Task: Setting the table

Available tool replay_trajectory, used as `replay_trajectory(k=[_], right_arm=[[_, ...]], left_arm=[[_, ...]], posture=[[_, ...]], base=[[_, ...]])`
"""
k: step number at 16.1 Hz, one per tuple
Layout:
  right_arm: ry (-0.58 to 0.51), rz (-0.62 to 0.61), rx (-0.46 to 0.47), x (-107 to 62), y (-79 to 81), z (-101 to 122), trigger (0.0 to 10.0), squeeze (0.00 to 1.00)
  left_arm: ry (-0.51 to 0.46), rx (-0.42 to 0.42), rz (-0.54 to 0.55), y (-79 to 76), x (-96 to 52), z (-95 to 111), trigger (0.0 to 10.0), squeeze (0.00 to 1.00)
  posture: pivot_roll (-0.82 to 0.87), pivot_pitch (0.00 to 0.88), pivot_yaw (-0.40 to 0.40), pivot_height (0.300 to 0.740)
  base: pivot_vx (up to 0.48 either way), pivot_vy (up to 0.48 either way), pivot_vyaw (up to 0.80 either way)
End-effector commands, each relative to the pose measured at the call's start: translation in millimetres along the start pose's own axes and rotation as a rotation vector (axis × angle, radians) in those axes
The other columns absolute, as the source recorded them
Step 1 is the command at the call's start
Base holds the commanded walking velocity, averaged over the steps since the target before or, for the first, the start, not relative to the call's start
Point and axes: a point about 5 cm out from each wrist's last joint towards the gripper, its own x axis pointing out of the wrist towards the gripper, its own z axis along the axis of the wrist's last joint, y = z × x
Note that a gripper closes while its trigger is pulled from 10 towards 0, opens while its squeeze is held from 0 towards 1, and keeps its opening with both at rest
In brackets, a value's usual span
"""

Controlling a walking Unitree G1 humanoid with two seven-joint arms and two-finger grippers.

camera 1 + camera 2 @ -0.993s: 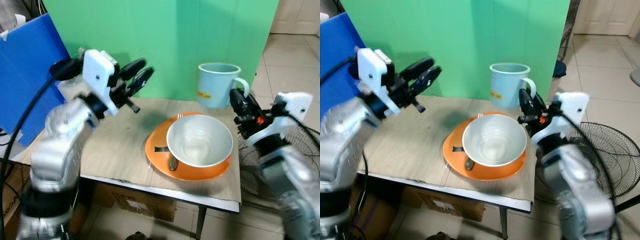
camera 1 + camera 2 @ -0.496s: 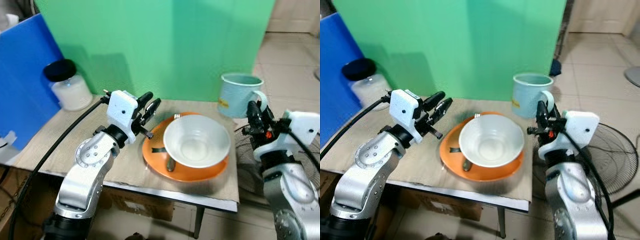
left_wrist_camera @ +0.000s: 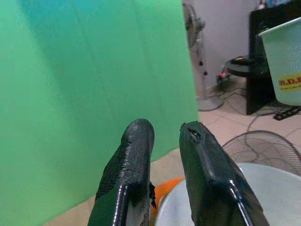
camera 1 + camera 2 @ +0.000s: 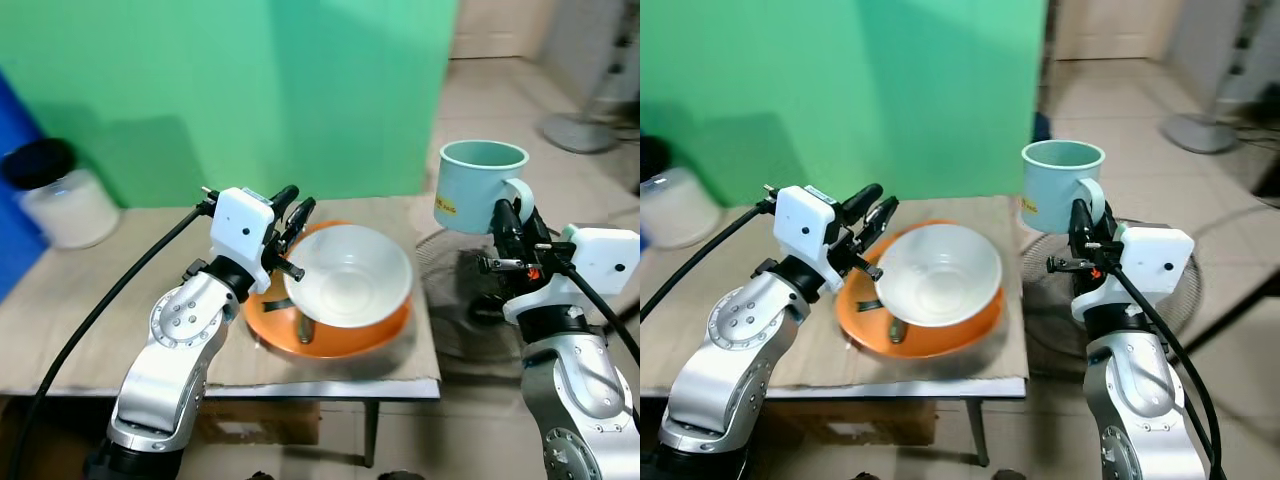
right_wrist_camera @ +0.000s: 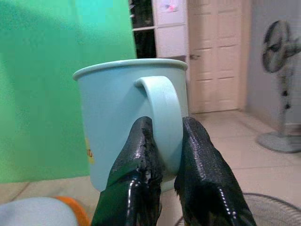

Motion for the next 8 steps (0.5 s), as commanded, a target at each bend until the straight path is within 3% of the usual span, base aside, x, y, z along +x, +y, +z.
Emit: replay_trajectory(k=[1,4,8], right_arm=[[-0.048,0.004,-0.004,-1.0,2.1,9,10.0,0.00],[-0.043,0.003,-0.003,-1.4,2.0,8,10.0,0.00],[-0.036,-0.058,-0.103,-0.5,-8.3,7,10.0,0.00]], left_arm=[[-0.001,0.021,0.015,1.9,-2.6,3,10.0,0.00],[-0.001,0.025,0.016,2.3,-2.5,4,10.0,0.00],[-0.009,0.010,0.014,0.7,-1.8,6,10.0,0.00]], posture=[[0.03,0.000,0.082,0.740],[0.03,0.000,0.082,0.740],[0.03,0.000,0.083,0.740]], base=[[0.000,0.000,-0.80],[0.000,0.000,-0.80],[0.000,0.000,-0.80]])
